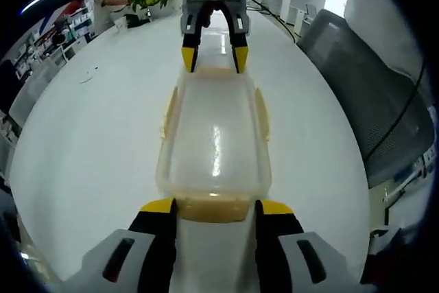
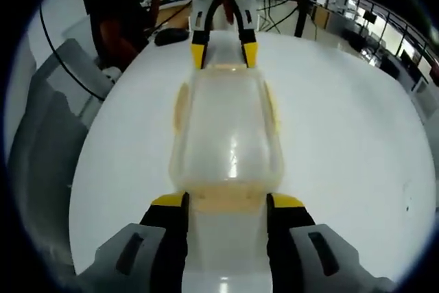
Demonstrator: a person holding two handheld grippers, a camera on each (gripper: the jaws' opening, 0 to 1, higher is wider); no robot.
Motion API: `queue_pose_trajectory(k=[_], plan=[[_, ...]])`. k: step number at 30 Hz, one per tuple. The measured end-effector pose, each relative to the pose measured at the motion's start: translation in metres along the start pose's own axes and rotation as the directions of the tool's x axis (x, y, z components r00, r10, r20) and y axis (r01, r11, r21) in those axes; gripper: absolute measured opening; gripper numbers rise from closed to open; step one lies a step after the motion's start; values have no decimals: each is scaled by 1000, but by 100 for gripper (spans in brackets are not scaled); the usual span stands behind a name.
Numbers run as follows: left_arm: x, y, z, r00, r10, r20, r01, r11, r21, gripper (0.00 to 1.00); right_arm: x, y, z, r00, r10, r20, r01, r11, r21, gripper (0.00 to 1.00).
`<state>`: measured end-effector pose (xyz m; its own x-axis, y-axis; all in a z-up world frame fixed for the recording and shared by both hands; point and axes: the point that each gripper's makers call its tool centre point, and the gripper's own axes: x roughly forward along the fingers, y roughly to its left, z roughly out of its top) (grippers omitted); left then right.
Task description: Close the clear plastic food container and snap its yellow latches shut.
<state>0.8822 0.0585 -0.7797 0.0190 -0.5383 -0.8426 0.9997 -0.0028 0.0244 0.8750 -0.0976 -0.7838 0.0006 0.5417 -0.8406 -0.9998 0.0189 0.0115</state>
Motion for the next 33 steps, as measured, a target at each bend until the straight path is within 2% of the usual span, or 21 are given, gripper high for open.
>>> queue_pose_trajectory(k=[4, 17, 33], plan=[[0, -1, 1, 1000, 3, 4, -3, 1000, -4, 39, 1, 0, -1, 1000, -10, -15, 9, 1000, -28, 40], [0, -2, 1, 1000, 2, -8, -2, 1000, 5, 34, 1, 0, -2, 1000, -12, -17, 11, 1000, -26, 37], [0, 0, -1, 1000, -1, 1, 1, 1000, -6, 33, 2, -1, -4, 1000, -13, -16, 13, 1000, -19, 36]])
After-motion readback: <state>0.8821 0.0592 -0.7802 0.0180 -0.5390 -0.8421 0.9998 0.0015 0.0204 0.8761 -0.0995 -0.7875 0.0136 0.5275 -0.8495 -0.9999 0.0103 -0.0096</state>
